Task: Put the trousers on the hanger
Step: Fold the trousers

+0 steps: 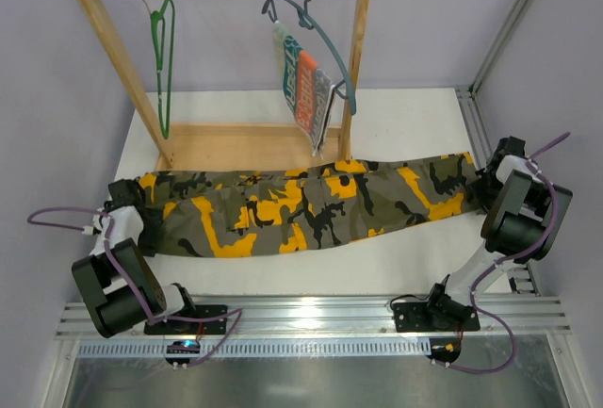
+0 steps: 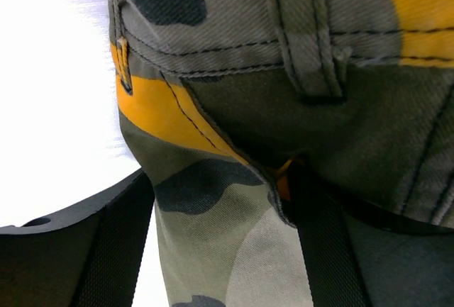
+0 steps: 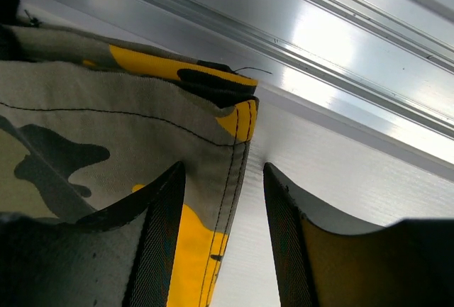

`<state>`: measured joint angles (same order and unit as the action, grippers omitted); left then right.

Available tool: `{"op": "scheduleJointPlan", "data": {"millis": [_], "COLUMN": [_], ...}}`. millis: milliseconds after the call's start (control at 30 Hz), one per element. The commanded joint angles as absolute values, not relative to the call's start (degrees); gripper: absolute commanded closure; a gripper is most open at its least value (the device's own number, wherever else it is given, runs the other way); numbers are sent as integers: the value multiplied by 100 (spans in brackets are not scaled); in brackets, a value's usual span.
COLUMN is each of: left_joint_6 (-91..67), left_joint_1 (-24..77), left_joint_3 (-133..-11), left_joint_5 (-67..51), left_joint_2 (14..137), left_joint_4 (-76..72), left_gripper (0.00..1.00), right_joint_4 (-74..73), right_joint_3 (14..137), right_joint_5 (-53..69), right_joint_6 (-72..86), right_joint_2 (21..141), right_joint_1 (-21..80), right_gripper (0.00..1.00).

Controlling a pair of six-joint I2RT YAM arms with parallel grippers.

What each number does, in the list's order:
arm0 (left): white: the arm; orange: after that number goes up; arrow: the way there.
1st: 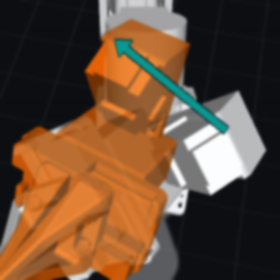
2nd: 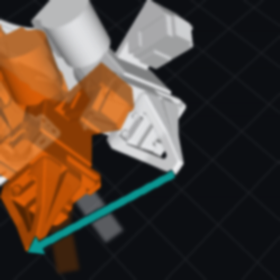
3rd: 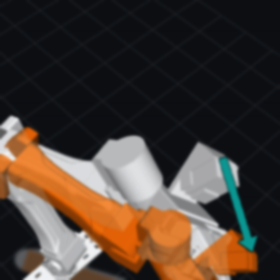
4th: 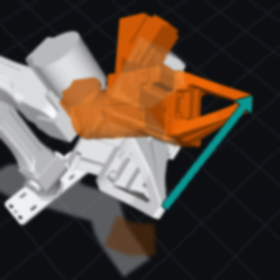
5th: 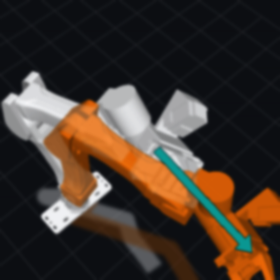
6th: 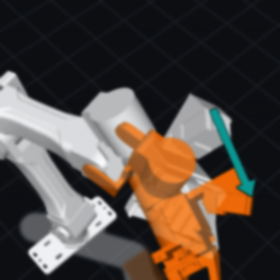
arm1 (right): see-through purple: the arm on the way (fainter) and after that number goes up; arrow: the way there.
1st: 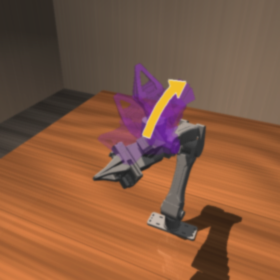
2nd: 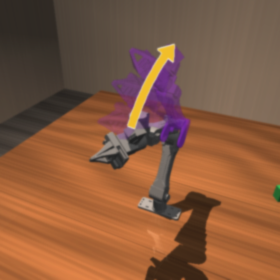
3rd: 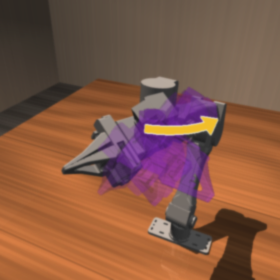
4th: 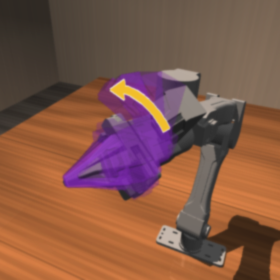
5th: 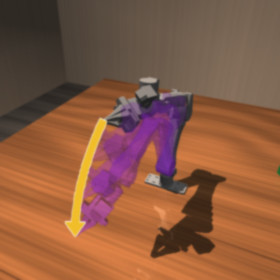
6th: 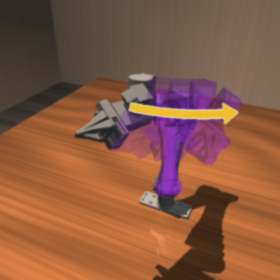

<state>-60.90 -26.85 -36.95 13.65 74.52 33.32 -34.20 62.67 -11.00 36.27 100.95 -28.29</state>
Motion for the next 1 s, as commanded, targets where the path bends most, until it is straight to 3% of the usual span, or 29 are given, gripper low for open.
{"op": "scheduleJointPlan", "data": {"millis": [0,233,367,467,500,600,667,967], "left_joint_6": [-6152,-6144,-6126,-6117,-6108,-6073,-6065,-5959], "left_joint_1": [-2672,-2663,-2663,-2672,-2672,-2663,-2663,-2663], "left_joint_3": [-3718,-3770,-3797,-3814,-3814,-3849,-3893,-4412], "left_joint_5": [1363,1301,1266,1169,1117,1064,1046,1493], "left_joint_2": [7532,7559,7638,7699,7717,7769,7804,7761], "left_joint_4": [3041,2883,2839,2786,2760,2751,2760,3506], "left_gripper": [27,38,46,61,69,87,98,100], "right_joint_4": [-3226,-3340,-3287,-3270,-3252,-3225,-3278,-3797], "right_joint_3": [6495,6714,6733,6689,6662,6583,6548,6407], "right_joint_5": [-1301,-1459,-1450,-1459,-1459,-1476,-1503,-1986], "right_joint_6": [3762,3806,3806,3850,3850,3850,3850,3709], "right_joint_2": [10160,10432,10564,10661,10670,10661,10635,10038], "right_joint_1": [-2804,-2698,-2619,-2602,-2593,-2584,-2584,-2619], "right_gripper": [49,49,60,71,81,96,96,96]}}
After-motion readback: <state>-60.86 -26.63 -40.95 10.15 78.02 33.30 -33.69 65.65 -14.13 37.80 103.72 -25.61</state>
